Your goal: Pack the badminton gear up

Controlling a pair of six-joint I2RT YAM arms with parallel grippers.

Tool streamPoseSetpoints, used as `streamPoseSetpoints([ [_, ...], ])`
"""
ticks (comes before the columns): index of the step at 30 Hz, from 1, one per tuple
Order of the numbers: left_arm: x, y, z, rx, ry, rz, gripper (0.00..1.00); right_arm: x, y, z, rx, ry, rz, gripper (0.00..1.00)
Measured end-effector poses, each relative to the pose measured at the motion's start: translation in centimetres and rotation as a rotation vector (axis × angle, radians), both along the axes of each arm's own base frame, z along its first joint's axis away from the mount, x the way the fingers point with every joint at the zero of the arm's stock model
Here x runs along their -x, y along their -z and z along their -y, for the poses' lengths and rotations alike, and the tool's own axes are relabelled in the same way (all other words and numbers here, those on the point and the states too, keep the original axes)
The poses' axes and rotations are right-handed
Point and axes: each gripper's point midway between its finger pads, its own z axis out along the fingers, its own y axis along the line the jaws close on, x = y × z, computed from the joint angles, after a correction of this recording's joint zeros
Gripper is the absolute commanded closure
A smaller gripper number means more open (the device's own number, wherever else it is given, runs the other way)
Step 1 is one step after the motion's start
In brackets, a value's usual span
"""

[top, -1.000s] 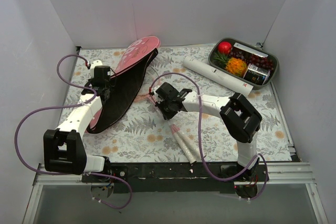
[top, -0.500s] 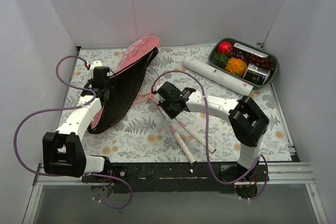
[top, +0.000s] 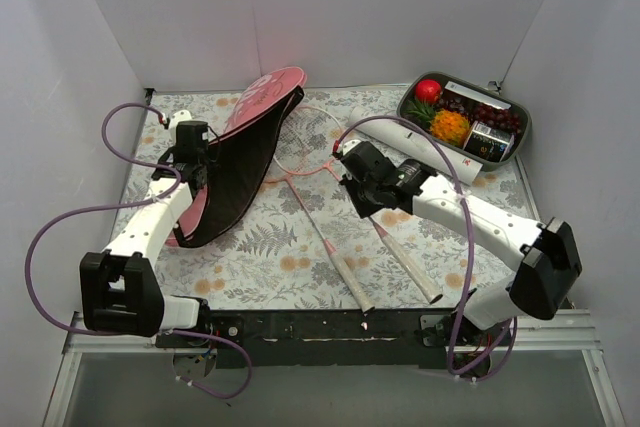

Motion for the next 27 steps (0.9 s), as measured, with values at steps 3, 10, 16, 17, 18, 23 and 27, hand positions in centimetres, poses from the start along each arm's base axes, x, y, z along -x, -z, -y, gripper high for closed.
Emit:
streamPoseSetpoints([
  [3,-0.3,0.1,0.7,0.028,0.006,-0.001,1.00,1.3,-1.5,0.1,-0.031,0.004,0.011,0.99],
  [10,-0.5,1.8,6.4,0.055,0.111,-0.048,1.00,5.8,-2.4,0.3,0.014,-0.030,0.003,0.99],
  [16,-1.4,2.1,9.2,0.085,0.150,-0.058,1.00,8.3,-3.9,2.3,0.008,0.005,0.018,0.99],
  [17,-1.6,2.1,9.4,0.088,0.151,-0.057,1.00,8.6,-4.1,2.9,0.006,0.017,0.022,0.99],
  [18,-1.8,2.0,9.5,0.091,0.150,-0.055,1.00,8.9,-4.3,3.6,0.003,0.030,0.024,0.99],
  [23,-2.4,2.3,10.1,0.096,0.152,-0.062,1.00,9.5,-5.4,5.7,-0.018,0.091,0.045,0.99],
  [27,-2.4,2.2,10.3,0.103,0.155,-0.057,1.00,9.7,-5.9,6.1,-0.042,0.109,0.049,0.99],
])
